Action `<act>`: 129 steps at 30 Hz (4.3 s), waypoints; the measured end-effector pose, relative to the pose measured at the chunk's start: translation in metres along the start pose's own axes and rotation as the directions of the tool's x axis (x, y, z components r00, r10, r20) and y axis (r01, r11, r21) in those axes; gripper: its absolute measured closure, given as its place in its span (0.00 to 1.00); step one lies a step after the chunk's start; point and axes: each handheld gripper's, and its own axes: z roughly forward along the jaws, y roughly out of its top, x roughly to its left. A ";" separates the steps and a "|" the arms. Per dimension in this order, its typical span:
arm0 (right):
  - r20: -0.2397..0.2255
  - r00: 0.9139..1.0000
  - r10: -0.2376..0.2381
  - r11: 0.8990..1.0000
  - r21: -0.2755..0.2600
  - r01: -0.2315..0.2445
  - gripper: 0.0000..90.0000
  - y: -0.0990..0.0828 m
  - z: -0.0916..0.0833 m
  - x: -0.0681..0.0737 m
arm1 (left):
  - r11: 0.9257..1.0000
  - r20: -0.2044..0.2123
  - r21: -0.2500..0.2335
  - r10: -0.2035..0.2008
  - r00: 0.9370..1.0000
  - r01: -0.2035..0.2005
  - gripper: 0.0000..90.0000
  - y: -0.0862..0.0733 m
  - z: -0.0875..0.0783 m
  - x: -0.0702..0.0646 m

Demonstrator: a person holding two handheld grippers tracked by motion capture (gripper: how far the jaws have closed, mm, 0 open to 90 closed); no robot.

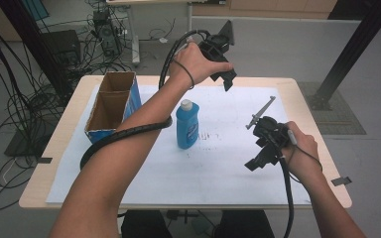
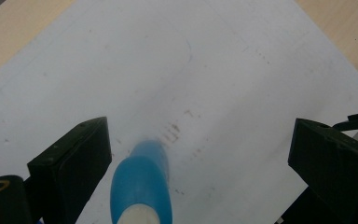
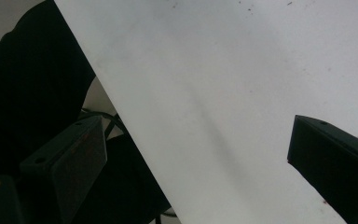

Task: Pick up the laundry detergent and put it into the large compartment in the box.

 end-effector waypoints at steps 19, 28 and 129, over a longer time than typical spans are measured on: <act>-0.003 1.000 -0.012 1.000 0.013 0.012 0.05 0.006 0.003 0.005 | 0.998 -0.024 -0.003 -0.060 0.998 0.060 0.07 -0.031 -0.011 0.025; 0.000 1.000 -0.022 1.000 0.009 0.022 0.05 0.010 0.004 0.007 | 0.998 -0.039 0.011 -0.067 0.997 0.068 0.07 -0.046 -0.013 0.033; -0.009 0.999 -0.034 0.999 0.016 0.034 0.05 0.006 0.020 0.007 | 0.993 -0.027 0.067 -0.098 0.995 0.100 0.08 -0.087 0.078 0.034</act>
